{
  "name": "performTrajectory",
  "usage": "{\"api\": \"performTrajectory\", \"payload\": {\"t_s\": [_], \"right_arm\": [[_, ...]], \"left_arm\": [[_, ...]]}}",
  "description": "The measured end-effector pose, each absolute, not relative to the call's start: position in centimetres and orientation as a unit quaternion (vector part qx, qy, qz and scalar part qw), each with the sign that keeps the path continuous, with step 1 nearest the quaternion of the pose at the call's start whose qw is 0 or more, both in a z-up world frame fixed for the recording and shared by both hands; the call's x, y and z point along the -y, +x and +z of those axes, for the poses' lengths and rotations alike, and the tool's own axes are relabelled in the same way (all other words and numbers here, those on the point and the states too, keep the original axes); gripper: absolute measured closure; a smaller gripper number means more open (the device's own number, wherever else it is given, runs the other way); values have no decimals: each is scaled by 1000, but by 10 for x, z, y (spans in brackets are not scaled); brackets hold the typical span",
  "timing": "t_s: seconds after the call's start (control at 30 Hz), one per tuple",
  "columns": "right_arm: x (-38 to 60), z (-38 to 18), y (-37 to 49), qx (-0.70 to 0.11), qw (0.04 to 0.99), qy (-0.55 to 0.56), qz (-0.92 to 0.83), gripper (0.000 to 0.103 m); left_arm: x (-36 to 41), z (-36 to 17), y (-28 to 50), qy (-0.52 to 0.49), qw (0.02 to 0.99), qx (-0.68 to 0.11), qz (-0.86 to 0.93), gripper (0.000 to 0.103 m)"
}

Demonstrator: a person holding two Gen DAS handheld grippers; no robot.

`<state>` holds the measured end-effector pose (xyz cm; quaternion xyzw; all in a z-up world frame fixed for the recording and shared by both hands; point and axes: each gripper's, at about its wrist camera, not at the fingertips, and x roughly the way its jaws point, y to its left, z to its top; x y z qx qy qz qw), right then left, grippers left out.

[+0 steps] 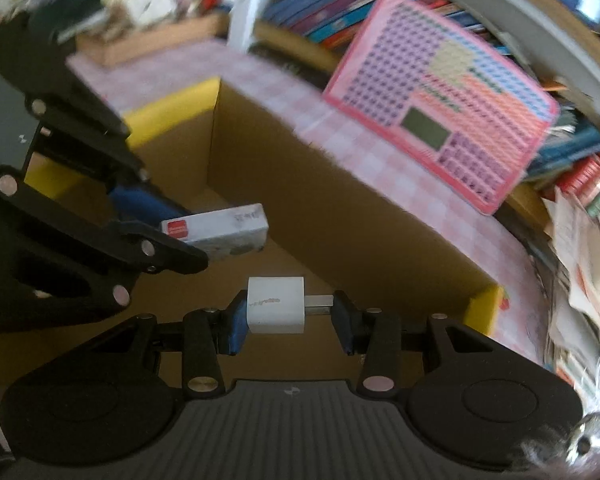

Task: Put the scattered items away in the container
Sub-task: 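Lower both items into the yellow box and open both grippers, then withdraw both open grippers from the box back over the table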

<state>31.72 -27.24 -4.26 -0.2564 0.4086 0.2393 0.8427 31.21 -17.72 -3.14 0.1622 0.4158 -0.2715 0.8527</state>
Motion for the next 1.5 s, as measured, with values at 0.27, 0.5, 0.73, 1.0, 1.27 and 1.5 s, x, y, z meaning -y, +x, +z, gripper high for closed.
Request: {"api": "performTrajectory", "payload": {"t_s": [0.27, 0.5, 0.73, 1.0, 1.27, 1.5], "right_arm": [[262, -64, 332, -440, 813, -286, 253, 62], [259, -66, 335, -454, 804, -286, 257, 55], [263, -57, 327, -442, 811, -285, 256, 50], [283, -26, 303, -393, 855, -248, 231, 30], [301, 4, 272, -338, 896, -199, 208, 24], [311, 26, 241, -304, 920, -155, 195, 23]], "left_arm": [[190, -37, 312, 209, 840, -424, -265, 89], [190, -38, 313, 206, 840, -435, -253, 83], [182, -29, 305, 185, 855, -419, -241, 67], [170, -2, 284, 144, 893, -371, -208, 39], [160, 22, 247, 122, 923, -321, -175, 16], [149, 35, 216, 101, 936, -301, -152, 11]]}}
